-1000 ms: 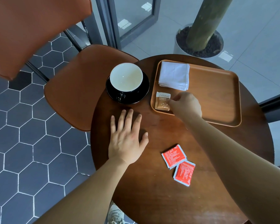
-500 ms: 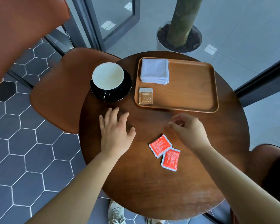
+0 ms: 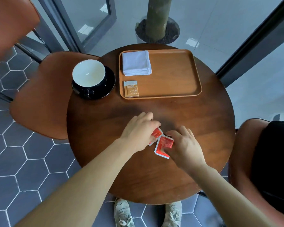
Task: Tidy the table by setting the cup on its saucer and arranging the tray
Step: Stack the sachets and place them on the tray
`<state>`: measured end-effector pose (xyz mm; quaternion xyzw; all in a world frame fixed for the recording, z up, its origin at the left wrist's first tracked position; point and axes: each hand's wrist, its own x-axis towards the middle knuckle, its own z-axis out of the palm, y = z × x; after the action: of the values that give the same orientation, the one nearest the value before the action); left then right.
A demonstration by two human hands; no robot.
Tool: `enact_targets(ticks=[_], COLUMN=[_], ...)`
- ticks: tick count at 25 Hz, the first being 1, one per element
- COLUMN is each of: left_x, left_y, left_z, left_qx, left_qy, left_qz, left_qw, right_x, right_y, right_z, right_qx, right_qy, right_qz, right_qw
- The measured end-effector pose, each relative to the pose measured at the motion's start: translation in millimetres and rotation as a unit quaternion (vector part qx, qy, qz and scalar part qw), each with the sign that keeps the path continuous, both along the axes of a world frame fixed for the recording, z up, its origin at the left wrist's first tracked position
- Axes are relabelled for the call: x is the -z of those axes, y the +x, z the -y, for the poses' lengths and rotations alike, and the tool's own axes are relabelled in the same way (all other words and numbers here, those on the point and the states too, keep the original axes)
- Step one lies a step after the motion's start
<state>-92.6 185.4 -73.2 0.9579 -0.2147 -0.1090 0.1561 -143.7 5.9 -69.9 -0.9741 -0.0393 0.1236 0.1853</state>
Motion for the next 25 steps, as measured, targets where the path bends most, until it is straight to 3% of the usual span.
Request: enact_targets(ticks=[5,7,10,13,17,21,25], left_x=[2,1,4,22,34,31,32], left_y=[-2,-10,-36,-75,-96,-83,-78], left_z=[-9,-11,-17,-25,-34,-35,-30], left_qx=[-0.127,-0.195,-0.218,-0.136,-0.135,-0.176,-0.179], left_qy=[-0.067,-0.12,-0.141,-0.105,-0.093,-0.066,-0.048], left_qz=[-0.034,0.003,0.118,0.155,0.149,0.111,0.115], left_qw=[0.989,0.973,0.958,0.973,0.975,0.976,0.976], right_x=[-7,-16,-15,-2,6,8,13], right_y=[10,14,7,-19,-28,-12,7], right_z=[19,30,41,51,61,57,52], right_qx=[0.113,0.135,0.048,-0.024,0.064,0.091,0.078], right_qy=[0.144,0.189,0.151,0.108,0.142,0.156,0.061], right_qz=[0.041,0.088,0.098,0.089,0.115,0.092,0.059], right_qw=[0.982,0.969,0.982,0.99,0.981,0.979,0.993])
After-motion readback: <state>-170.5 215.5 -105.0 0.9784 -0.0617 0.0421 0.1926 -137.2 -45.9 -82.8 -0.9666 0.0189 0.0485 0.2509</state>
